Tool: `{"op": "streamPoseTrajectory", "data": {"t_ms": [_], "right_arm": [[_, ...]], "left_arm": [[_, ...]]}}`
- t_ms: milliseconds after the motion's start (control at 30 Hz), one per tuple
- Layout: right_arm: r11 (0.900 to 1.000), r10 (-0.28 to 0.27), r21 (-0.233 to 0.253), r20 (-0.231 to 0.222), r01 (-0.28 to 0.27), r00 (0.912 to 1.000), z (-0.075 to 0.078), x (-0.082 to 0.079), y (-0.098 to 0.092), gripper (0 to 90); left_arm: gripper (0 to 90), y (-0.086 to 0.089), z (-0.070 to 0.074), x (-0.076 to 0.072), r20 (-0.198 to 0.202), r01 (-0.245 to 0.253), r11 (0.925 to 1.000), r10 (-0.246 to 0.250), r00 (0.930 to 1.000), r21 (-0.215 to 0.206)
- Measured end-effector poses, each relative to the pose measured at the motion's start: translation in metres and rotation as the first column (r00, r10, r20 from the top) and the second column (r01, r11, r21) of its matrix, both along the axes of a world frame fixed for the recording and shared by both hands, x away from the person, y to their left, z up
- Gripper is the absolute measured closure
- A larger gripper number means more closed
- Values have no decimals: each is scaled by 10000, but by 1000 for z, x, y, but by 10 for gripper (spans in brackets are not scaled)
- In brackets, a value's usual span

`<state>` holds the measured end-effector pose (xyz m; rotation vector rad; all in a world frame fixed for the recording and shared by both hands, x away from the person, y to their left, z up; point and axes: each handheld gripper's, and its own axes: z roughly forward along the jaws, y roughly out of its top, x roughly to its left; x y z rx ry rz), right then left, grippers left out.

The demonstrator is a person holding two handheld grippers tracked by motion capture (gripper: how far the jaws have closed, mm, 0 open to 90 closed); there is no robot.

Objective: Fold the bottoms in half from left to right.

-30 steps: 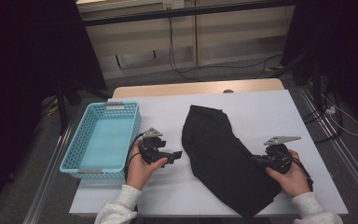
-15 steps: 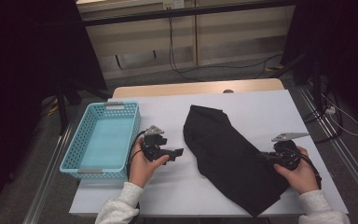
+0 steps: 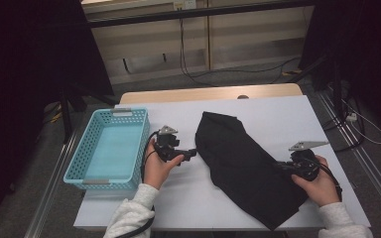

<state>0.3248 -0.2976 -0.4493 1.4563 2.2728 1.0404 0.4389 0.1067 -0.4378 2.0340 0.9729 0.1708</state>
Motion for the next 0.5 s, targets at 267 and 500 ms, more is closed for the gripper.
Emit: {"op": "streamPoseTrajectory", "data": {"t_ms": [267,500], "right_arm": [[10000,53,-73,-51,-53,10000,-3,-1,2,869],[10000,44,-48,-108,-45,9999,-3,-2,3,869]], "left_arm": [[173,-10,-10,19,-172,-398,9992,399,9991,46],[189,-16,-16,37,-97,-521,9972,527,9986,536]]}}
